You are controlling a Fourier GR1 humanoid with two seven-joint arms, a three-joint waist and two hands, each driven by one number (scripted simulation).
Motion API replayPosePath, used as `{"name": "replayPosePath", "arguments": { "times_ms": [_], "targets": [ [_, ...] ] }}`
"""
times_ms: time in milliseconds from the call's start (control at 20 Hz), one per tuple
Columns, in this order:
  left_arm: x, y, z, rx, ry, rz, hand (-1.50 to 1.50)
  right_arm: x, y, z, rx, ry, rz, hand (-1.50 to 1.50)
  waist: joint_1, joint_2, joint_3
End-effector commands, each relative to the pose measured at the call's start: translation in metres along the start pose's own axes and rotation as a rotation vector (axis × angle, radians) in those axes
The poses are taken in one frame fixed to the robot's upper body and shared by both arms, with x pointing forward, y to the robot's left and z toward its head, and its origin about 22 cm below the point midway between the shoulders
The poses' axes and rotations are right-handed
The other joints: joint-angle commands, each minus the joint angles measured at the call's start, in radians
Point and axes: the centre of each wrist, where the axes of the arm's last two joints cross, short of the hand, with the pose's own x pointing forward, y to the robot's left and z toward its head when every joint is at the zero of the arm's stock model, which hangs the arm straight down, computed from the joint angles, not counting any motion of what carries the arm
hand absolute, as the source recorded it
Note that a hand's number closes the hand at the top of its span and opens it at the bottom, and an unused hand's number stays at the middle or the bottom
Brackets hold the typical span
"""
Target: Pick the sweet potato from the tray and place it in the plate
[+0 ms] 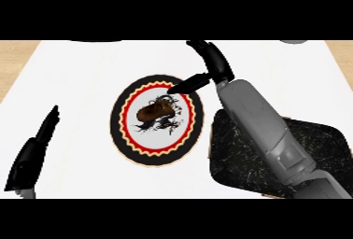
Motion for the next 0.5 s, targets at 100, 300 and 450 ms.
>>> {"name": "replayPosePath", "arguments": {
  "times_ms": [100, 300, 450],
  "targets": [
    [0.005, 0.002, 0.002, -0.005, 0.016, 0.008, 0.00, -0.036, -0.067, 0.019, -0.043, -0.066, -0.089, -1.50, 0.004, 0.001, 0.000],
    [0.014, 0.000, -0.009, -0.008, -0.008, -0.005, 0.00, -0.035, -0.113, 0.026, -0.035, -0.140, -0.078, -1.50, 0.016, 0.007, 0.001],
    [0.019, -0.001, -0.011, -0.025, -0.019, 0.013, 0.00, -0.043, -0.135, 0.037, -0.017, -0.118, -0.054, -1.50, 0.023, 0.009, 0.001]
  ]
}}
